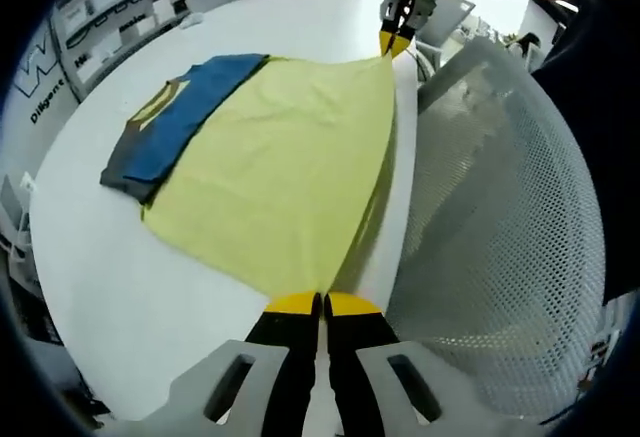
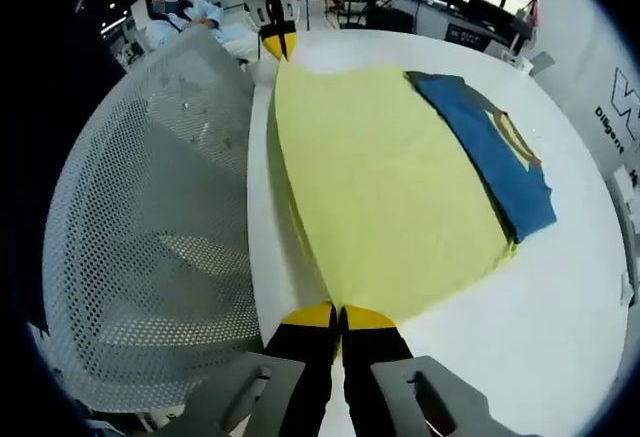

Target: Fold the garment on the visible template until the final outline fits inside the template.

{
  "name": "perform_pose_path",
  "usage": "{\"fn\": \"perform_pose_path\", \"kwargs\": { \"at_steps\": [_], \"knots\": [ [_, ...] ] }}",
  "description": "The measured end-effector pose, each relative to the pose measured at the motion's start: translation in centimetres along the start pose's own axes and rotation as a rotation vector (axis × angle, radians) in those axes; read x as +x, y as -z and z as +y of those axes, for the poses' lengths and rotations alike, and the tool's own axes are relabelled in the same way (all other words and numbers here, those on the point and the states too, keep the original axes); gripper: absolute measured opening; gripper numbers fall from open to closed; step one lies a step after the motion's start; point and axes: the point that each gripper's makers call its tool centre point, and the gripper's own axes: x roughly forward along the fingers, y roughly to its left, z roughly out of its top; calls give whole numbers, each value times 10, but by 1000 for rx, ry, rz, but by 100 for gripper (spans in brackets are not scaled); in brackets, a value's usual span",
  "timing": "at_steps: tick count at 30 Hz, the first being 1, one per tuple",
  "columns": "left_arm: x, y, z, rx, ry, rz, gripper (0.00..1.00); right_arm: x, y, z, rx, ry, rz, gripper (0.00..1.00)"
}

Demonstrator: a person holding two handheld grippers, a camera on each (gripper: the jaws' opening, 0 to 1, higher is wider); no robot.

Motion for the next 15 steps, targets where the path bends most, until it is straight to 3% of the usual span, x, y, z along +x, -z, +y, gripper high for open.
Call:
{"fn": "perform_pose_path", "kwargs": {
  "at_steps": [15],
  "knots": [
    [-19,-25,36,10,-78,-39,0,-23,-23,-34,-38,74,-37,0]
  ]
}}
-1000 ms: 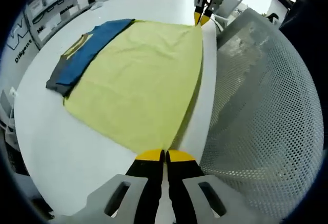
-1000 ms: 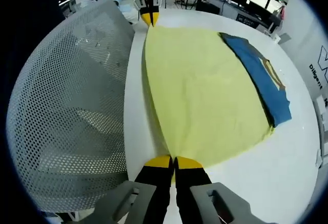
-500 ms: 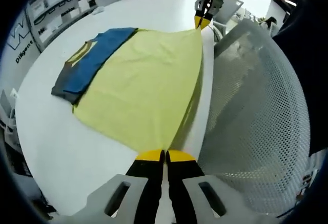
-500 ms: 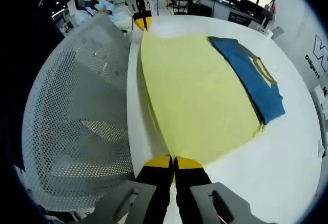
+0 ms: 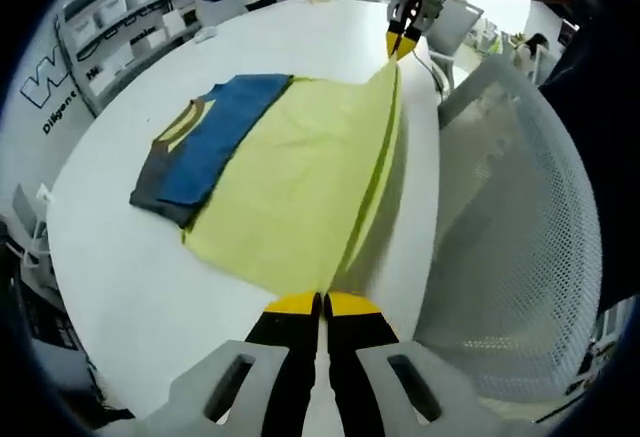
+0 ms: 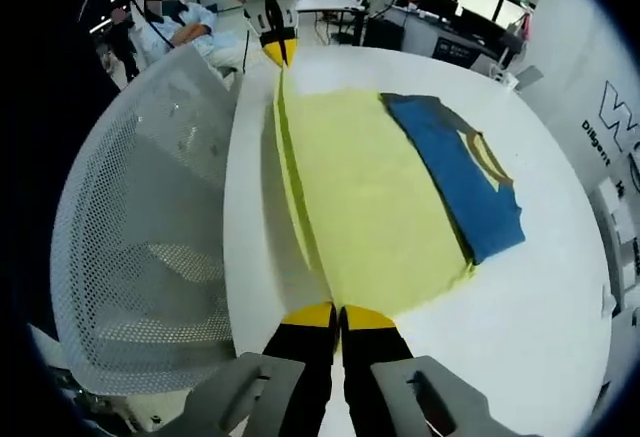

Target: Fold the garment on the visible template until the final outline fits inside the template.

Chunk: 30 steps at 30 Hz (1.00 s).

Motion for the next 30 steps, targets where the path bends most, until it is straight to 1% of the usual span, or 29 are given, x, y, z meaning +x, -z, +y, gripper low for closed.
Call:
{"fn": "perform_pose_path", "kwargs": {
  "at_steps": [2,3,7,13,18,24,30],
  "knots": [
    [-1,-2,3,-3,-3,5,0,-2,-4,-6,-1,9,-4,0],
    [-2,-4,6,23,-15,7,0,-3,-5,-8,-2,11,-5,0],
    [-7,-11,17,27,-34,-2,0,-8,-11,-17,8,24,-8,0],
    [-12,-22,37,46,-67,-15,0,-13,-19,-35,10,64,-24,0],
    [-14,-31,49,61,-97,-19,0,-15,-24,-47,-16,104,-26,0],
    [-17,-42,65,55,-134,-40,0,-16,-27,-63,-12,137,-31,0],
    [-18,-49,79,68,-170,-50,0,-17,-32,-76,-20,177,-41,0]
  ]
}}
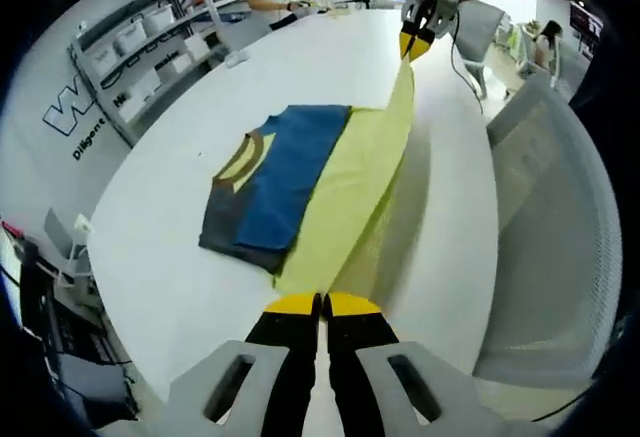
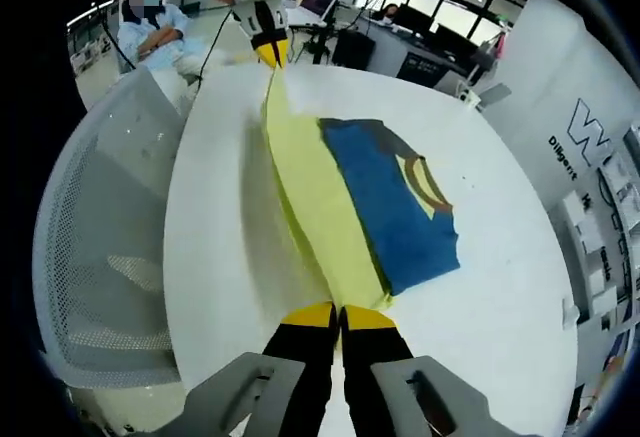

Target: Fold the garment on the visible template until the final outline fits inside the template.

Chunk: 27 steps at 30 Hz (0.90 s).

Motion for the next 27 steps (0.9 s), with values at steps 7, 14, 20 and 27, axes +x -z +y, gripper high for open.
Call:
{"fn": "perform_pose_path", "kwargs": {
  "at_steps": [7,14,20,27],
  "knots": [
    [1,-9,19,8,-43,-17,0,1,-6,-18,-2,43,-9,0],
    [1,-16,36,-16,-71,-33,0,1,-14,-35,3,78,-18,0],
    [0,-20,52,-41,-93,-55,0,-1,-24,-55,-4,127,-31,0],
    [-4,-32,74,-74,-145,-87,0,-2,-34,-77,-6,173,-46,0]
  ]
}}
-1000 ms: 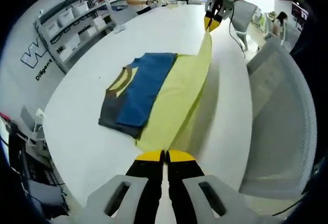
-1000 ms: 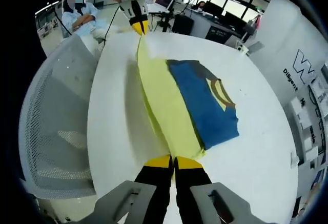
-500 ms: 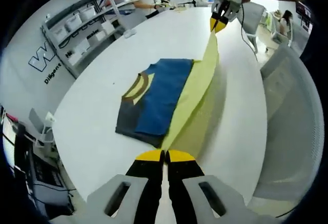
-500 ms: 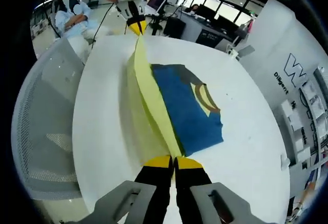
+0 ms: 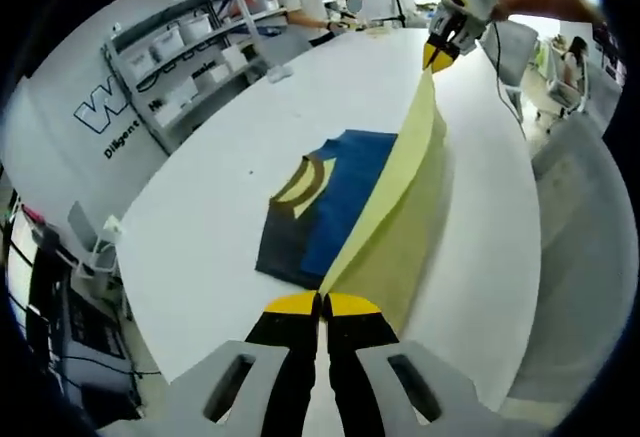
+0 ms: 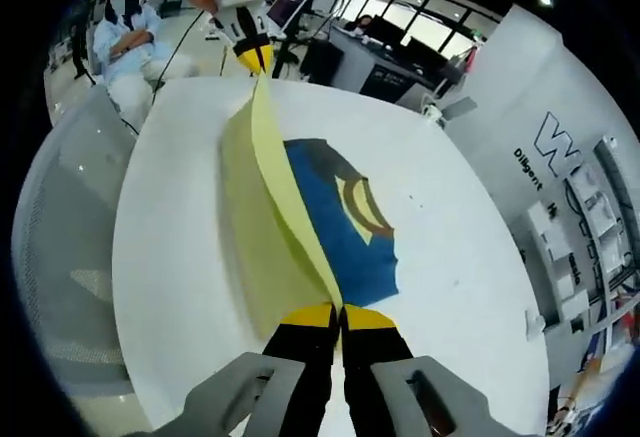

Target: Fold the garment on the visible template until the final outline fits inside the template.

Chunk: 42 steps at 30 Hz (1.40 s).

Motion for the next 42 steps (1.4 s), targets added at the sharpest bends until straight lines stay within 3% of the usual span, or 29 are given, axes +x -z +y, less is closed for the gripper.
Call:
{"fn": "perform_pose_path", "kwargs": {
  "at_steps": [21,31,42],
  "knots": [
    [1,-38,51,-23,-153,-59,1,2,-16,-42,39,106,-33,0],
    [10,-41,66,-17,-179,-47,1,11,-21,-56,62,132,-33,0],
    [22,-41,78,-33,-185,-41,1,27,-15,-67,153,133,-29,0]
  ]
}}
